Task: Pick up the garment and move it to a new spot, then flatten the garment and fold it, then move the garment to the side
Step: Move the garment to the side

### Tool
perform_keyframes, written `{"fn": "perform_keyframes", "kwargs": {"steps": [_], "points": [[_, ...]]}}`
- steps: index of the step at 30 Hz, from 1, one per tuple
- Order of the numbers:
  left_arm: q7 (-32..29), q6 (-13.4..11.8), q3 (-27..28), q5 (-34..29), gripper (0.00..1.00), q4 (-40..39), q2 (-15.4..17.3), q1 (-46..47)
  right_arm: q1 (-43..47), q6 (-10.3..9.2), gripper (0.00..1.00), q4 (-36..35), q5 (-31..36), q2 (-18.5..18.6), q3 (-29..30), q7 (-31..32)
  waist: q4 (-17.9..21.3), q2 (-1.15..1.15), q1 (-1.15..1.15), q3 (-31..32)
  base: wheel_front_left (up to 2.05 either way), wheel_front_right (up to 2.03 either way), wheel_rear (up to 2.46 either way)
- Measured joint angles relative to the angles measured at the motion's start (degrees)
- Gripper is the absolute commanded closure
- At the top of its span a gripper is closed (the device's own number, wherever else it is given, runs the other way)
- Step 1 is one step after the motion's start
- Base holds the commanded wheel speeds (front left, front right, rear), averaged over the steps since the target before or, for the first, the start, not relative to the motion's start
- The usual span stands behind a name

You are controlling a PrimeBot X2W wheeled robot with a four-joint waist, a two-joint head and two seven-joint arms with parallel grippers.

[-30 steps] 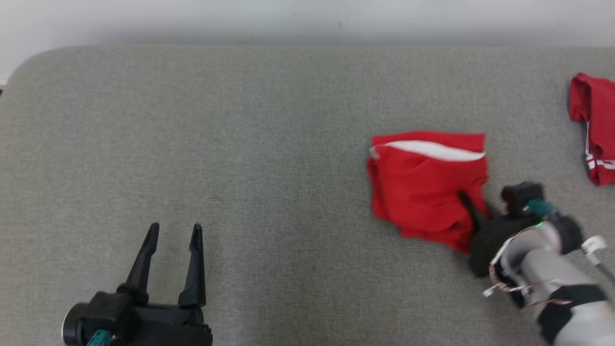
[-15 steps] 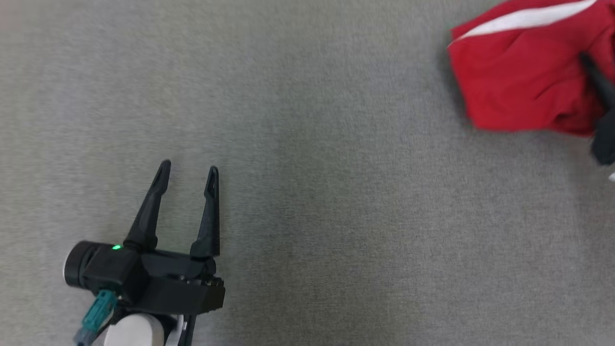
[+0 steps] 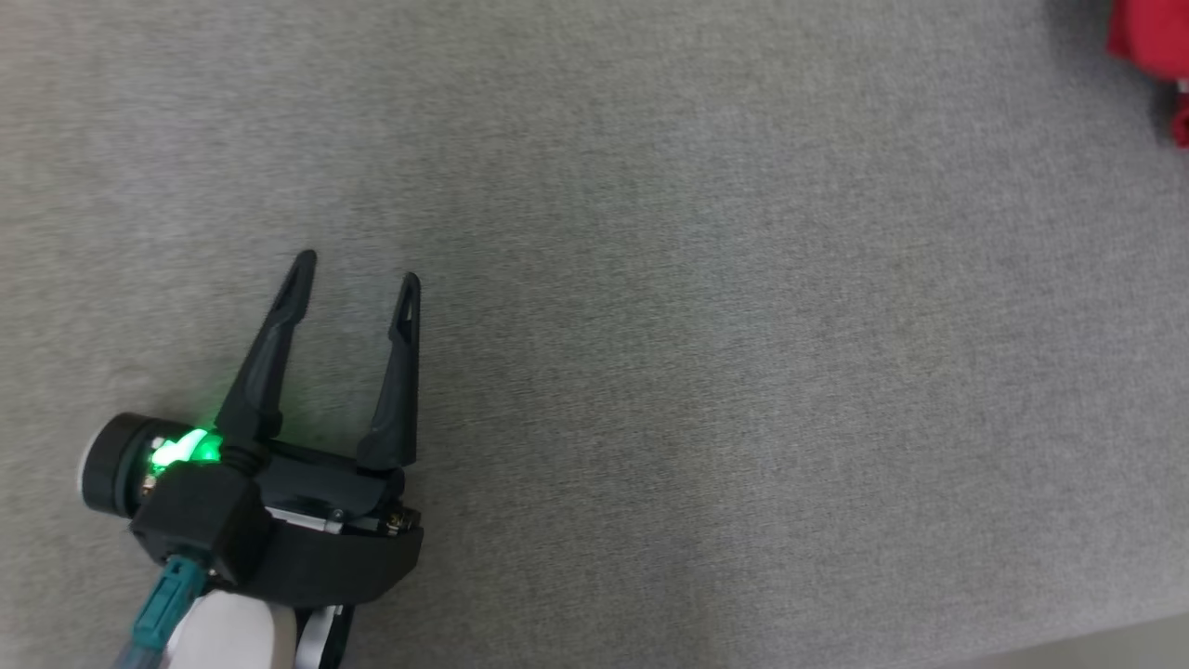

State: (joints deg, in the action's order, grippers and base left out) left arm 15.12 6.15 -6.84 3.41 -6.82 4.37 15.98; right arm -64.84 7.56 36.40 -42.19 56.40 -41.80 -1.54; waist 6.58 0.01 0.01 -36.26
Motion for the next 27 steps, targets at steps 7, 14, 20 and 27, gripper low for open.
{"fn": "perform_keyframes", "kwargs": {"steps": [7,14,20,27], "points": [[0.1,0.0,-0.1,-0.9,0.00,-3.2,0.6,0.0,-3.3,0.00,1.00,3.4,-0.3,2.9,0.1,-0.4,3.0,-0.02,-0.02,-3.5,0.00,0.00,0.00],[0.4,0.2,-0.3,-1.1,0.00,-4.4,1.2,0.1,-7.0,0.00,1.00,8.1,1.0,2.7,-1.4,-1.2,3.9,-0.03,-0.03,-5.5,0.00,0.00,0.00],[0.4,0.4,-0.6,-1.1,0.00,-4.5,1.1,0.4,-9.8,0.00,0.00,14.5,3.2,0.6,-1.8,-4.7,3.1,-0.03,-0.02,-5.7,0.00,0.00,0.00],[0.3,0.4,0.2,-0.1,0.00,-2.2,0.6,0.4,-12.2,0.00,0.00,19.1,6.2,-3.3,-0.8,-11.1,2.8,-0.01,0.00,-3.1,0.00,0.00,0.00]]}}
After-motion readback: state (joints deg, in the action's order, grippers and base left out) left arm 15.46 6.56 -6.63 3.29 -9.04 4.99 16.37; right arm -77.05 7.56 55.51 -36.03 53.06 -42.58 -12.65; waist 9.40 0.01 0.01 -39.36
